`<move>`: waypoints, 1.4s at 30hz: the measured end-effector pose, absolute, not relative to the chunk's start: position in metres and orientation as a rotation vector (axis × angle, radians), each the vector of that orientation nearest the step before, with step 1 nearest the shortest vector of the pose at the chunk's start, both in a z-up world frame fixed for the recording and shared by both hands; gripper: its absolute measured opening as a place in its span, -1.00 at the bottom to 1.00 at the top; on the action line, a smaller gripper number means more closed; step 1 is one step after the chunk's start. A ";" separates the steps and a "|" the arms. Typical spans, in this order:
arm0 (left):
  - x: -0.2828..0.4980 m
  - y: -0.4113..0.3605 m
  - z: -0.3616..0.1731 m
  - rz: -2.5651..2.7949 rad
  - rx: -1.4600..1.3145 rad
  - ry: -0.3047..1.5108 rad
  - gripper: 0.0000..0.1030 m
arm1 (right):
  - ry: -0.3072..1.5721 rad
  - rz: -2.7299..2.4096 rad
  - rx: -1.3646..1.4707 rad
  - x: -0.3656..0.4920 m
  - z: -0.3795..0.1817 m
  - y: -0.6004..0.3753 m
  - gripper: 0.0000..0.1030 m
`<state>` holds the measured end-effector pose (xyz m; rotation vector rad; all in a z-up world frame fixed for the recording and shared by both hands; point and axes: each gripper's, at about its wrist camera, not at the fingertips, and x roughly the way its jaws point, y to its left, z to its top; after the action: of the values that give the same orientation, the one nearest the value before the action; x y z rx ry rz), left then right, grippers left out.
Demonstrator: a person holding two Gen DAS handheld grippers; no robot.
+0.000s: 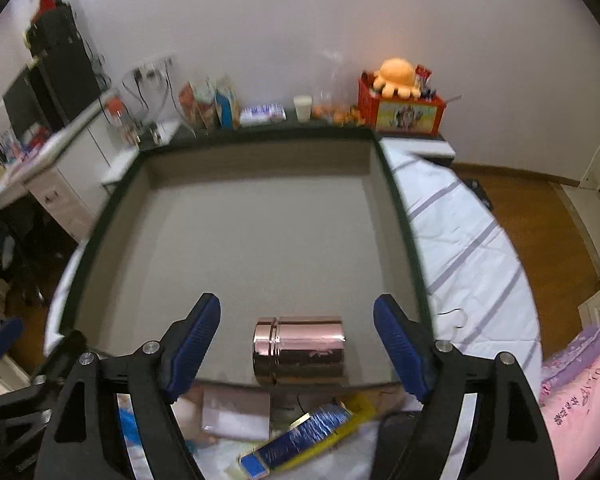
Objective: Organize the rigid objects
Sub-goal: 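Withdraw the right tool from the box, then reach the left tool to the white round device and close on it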
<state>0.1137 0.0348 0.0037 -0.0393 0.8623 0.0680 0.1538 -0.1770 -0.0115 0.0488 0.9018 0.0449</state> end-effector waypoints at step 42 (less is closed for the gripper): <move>-0.019 -0.029 -0.029 -0.105 0.010 0.959 1.00 | 0.824 0.095 0.133 -0.025 -0.010 -0.239 0.57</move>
<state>-0.0193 -0.0291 -0.0293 0.0099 0.9585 -0.1054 -0.0246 -0.2393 -0.0102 0.1330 0.8244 0.0948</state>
